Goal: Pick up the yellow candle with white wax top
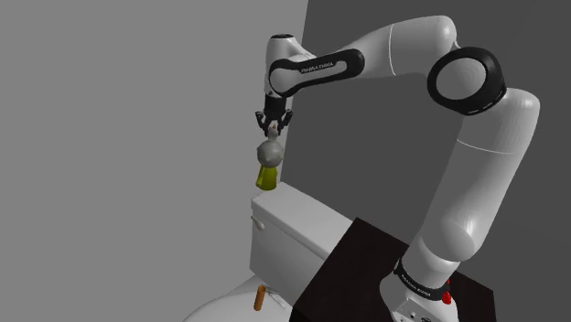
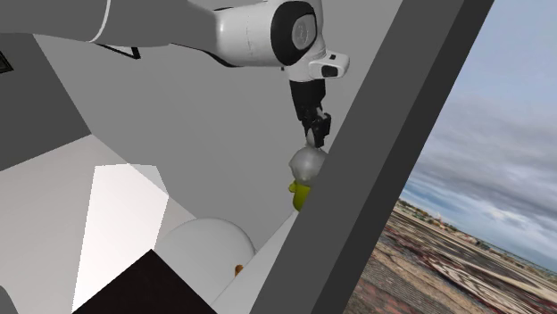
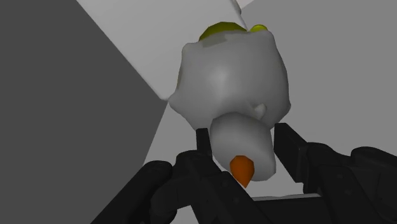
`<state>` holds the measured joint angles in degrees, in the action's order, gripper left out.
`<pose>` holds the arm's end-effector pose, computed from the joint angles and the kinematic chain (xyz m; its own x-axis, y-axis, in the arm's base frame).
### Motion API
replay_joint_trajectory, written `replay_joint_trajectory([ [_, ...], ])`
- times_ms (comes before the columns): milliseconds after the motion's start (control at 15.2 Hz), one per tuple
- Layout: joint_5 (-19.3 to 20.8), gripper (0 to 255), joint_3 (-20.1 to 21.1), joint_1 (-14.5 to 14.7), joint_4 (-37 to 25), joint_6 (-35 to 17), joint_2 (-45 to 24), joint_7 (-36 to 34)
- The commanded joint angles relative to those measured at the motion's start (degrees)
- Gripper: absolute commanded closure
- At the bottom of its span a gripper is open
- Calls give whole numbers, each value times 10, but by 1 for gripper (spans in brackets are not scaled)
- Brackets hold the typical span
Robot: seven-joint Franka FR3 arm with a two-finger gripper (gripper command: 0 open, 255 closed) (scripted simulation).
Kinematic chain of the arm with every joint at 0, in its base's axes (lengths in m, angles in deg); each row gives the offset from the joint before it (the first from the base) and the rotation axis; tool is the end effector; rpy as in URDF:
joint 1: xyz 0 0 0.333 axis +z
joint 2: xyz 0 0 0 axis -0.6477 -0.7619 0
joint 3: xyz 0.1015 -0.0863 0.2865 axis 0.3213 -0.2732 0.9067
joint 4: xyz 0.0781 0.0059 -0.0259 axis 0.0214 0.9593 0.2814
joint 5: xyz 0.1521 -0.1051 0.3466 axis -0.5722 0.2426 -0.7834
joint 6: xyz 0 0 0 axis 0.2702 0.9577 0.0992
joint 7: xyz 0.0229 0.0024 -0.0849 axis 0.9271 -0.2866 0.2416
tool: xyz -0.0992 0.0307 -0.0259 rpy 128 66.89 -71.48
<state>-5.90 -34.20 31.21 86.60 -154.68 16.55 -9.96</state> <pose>0.6134 -0.0311 0.4757 0.8462 -0.5038 0.1736 -0.5231 -0.8475 0.0900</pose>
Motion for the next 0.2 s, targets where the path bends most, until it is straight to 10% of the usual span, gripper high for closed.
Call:
replay_joint_trajectory([
  [0, -2, 255, 0, 0, -14, 16, 3, 3],
  [132, -2, 255, 0, 0, -15, 17, 3, 3],
])
